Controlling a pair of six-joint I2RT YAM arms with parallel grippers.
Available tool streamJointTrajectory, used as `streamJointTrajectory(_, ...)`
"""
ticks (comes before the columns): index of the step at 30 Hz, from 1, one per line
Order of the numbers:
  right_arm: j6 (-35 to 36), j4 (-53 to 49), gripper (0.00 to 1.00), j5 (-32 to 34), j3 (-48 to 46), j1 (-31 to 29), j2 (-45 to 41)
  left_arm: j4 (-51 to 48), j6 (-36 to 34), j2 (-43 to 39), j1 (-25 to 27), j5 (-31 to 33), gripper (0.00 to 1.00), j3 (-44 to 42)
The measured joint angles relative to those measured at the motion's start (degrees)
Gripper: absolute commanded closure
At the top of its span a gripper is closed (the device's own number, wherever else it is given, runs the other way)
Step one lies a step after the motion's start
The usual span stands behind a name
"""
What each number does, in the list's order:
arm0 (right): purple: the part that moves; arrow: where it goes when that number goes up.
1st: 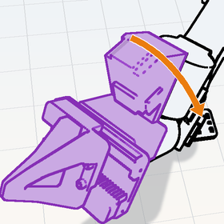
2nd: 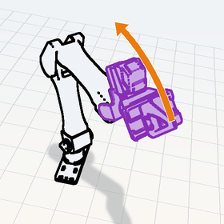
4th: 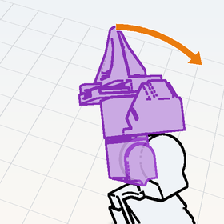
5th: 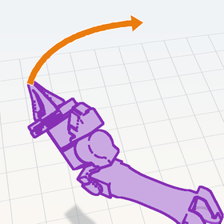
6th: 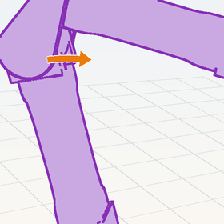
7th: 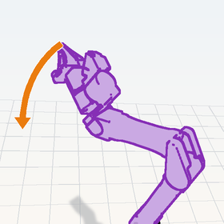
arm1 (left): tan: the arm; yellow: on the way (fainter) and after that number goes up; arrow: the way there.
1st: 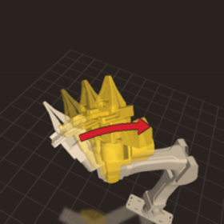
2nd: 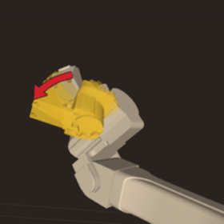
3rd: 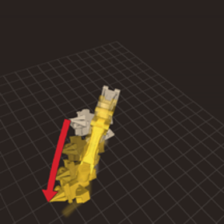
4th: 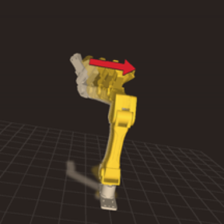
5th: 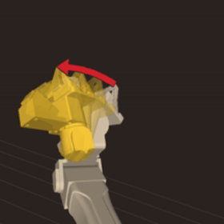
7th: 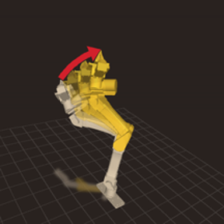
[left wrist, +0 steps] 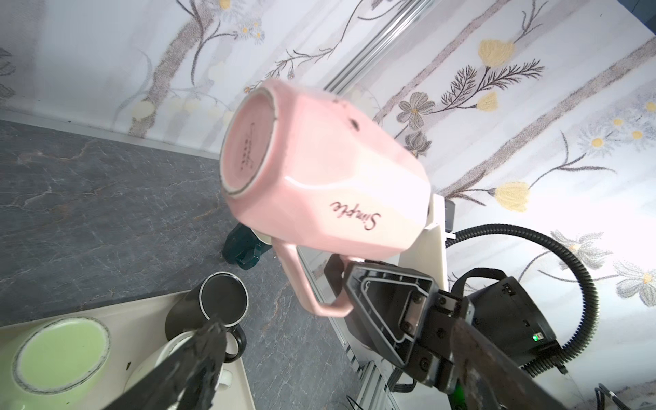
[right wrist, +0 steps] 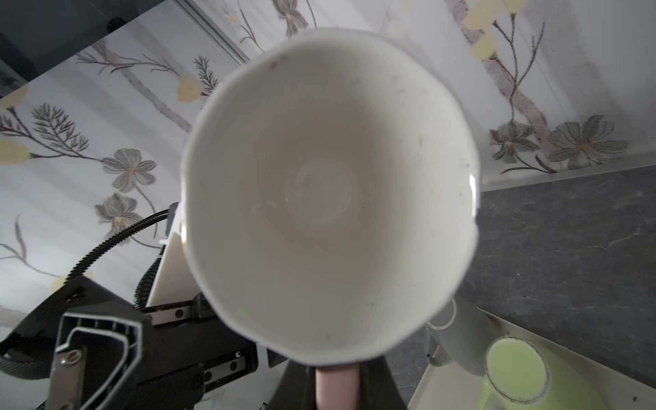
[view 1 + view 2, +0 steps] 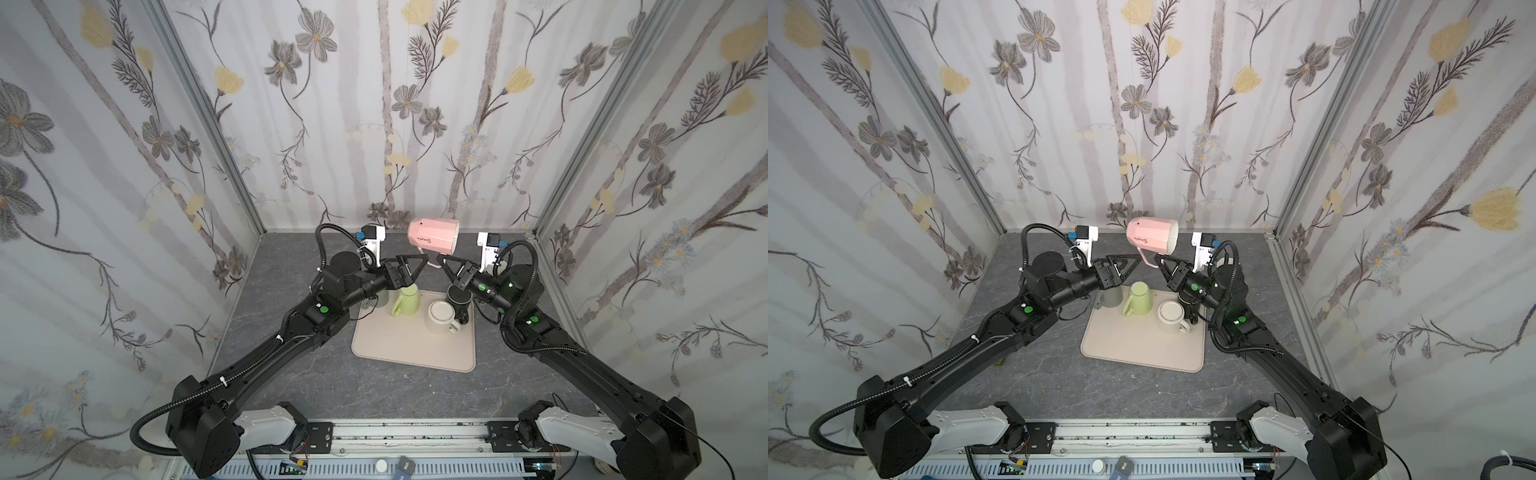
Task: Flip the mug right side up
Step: 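Rotate the pink mug with the right gripper while the left gripper holds its base, then carry the pink mug toward the dark green mug while the left gripper withdraws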
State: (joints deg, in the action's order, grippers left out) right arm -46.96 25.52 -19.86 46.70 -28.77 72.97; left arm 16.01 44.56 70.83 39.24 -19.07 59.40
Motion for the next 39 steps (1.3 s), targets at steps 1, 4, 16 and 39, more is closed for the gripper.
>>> streamJointTrajectory(1,0.13,-1.2,1.0,0.94,0.0,0.24,0.0,-0.33,-0.59,-0.39,-0.02,0.5,0.0,-0.15)
streamJointTrajectory(4,0.61,-5.03,1.0,2.89,0.0,1.66,-0.28,-1.73,-1.31,-1.14,-0.02,1.79,0.0,-0.57)
streamJointTrajectory(16,7.52,-22.77,1.0,14.1,-1.29,9.84,-8.55,-10.32,-5.86,-4.72,-0.02,6.58,0.0,-5.97)
streamJointTrajectory(39,19.21,-47.56,1.0,30.6,-5.35,31.65,-15.54,-17.73,-15.08,-10.36,-0.13,18.08,0.0,-17.59)
